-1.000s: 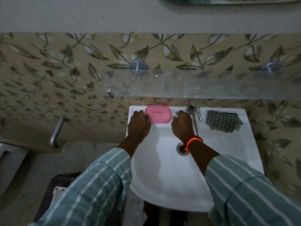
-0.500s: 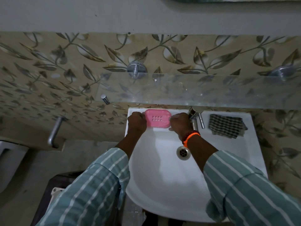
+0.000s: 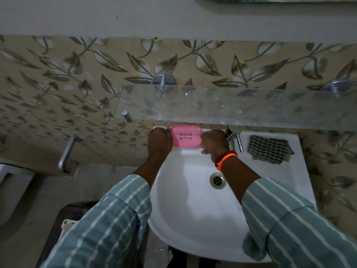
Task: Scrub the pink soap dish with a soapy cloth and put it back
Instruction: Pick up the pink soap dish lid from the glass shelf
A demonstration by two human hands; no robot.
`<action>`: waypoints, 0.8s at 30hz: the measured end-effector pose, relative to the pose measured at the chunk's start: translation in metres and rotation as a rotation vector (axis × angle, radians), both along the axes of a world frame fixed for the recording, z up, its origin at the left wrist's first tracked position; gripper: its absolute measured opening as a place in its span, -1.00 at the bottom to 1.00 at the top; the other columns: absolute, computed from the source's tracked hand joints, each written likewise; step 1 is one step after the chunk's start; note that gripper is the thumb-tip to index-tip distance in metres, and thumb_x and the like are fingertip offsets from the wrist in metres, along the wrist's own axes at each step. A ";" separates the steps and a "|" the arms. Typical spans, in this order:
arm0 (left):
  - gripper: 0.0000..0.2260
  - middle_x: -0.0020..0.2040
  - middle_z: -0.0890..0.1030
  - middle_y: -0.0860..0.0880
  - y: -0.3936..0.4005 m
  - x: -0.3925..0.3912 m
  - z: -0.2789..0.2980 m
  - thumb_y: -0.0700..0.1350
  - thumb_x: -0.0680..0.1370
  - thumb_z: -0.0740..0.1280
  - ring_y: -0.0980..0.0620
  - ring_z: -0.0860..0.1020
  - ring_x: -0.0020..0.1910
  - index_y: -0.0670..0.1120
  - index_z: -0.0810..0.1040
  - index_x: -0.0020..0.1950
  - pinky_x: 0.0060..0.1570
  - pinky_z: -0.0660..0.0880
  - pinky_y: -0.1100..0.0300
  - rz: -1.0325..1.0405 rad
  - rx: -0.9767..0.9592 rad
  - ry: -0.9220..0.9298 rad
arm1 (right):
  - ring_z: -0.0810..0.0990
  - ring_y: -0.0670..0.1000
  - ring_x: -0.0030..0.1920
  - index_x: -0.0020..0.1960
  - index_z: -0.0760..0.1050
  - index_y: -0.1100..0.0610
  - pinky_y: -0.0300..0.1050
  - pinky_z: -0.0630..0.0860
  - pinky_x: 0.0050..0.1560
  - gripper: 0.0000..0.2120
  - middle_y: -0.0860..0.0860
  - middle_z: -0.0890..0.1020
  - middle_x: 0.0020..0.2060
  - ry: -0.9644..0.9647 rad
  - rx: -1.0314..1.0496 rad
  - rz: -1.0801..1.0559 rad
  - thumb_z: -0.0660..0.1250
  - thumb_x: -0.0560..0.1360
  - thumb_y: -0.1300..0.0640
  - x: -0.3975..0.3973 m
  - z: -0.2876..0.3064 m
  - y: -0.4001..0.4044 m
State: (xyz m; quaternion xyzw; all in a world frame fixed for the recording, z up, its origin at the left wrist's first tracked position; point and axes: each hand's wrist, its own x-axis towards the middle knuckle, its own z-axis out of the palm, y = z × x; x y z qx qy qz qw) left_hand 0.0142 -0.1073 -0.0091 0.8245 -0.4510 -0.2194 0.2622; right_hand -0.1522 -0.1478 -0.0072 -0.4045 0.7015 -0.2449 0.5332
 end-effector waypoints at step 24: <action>-0.25 0.32 0.62 -0.27 0.139 -0.103 0.012 0.45 0.55 0.06 -0.26 0.57 0.30 -0.12 0.54 0.40 0.36 0.42 -0.23 0.508 -0.061 1.679 | 0.69 0.31 -0.12 0.00 0.56 0.43 0.12 0.66 -0.06 -0.71 0.33 0.67 -0.14 -0.513 0.383 0.004 0.37 0.57 0.14 -0.102 0.048 0.185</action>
